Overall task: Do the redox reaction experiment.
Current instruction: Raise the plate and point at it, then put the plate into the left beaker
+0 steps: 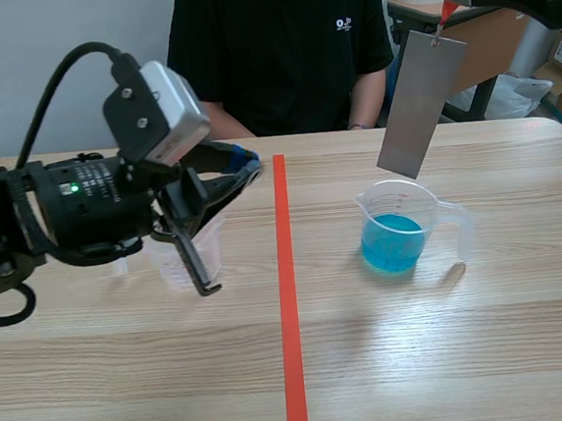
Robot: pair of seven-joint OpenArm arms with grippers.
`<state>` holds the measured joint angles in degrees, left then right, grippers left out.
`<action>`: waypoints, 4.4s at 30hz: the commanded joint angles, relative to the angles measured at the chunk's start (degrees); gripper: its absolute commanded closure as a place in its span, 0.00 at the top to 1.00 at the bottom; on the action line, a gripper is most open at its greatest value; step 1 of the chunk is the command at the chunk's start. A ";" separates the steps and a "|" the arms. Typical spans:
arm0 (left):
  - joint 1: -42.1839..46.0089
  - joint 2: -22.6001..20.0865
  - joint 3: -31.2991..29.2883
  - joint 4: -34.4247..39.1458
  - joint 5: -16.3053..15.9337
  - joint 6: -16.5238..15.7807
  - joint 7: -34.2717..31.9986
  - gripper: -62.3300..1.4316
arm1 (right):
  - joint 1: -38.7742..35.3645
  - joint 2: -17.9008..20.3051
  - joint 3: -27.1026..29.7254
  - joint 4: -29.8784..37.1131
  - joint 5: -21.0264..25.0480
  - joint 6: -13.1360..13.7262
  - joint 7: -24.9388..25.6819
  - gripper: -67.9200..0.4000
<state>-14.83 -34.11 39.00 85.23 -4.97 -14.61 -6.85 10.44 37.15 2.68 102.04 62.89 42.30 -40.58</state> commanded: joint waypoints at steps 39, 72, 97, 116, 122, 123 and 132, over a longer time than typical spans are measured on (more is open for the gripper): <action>-23.45 28.11 15.76 -41.11 4.70 2.82 -11.78 0.10 | 0.96 0.76 1.18 0.94 0.79 0.42 0.81 0.03; -23.45 28.20 15.72 -41.38 4.61 5.05 -10.25 0.10 | 0.96 0.74 1.18 0.94 0.79 0.42 0.81 0.03; -23.45 28.15 15.72 -41.38 4.59 5.03 -10.73 0.10 | 0.96 0.76 1.18 0.94 0.79 0.42 0.81 0.03; -4.37 -9.44 3.72 -11.39 -12.81 10.64 -8.15 0.10 | 0.98 0.76 1.18 0.94 0.76 0.42 0.83 0.03; 14.05 -19.26 -8.00 -8.61 -17.86 15.26 -8.37 0.10 | 1.01 0.76 1.18 0.94 0.79 0.42 0.85 0.03; 17.68 -20.22 -10.40 -8.61 -18.97 15.93 -8.35 0.10 | 1.03 0.76 1.18 0.94 0.79 0.42 0.85 0.03; 49.40 -18.67 -30.86 -8.61 -19.91 21.09 -9.11 0.10 | 3.02 0.59 1.11 0.94 0.79 0.42 0.61 0.03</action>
<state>34.70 -54.33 8.21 76.23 -24.93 6.09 -14.85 11.35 37.15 2.68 102.06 63.07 42.33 -40.62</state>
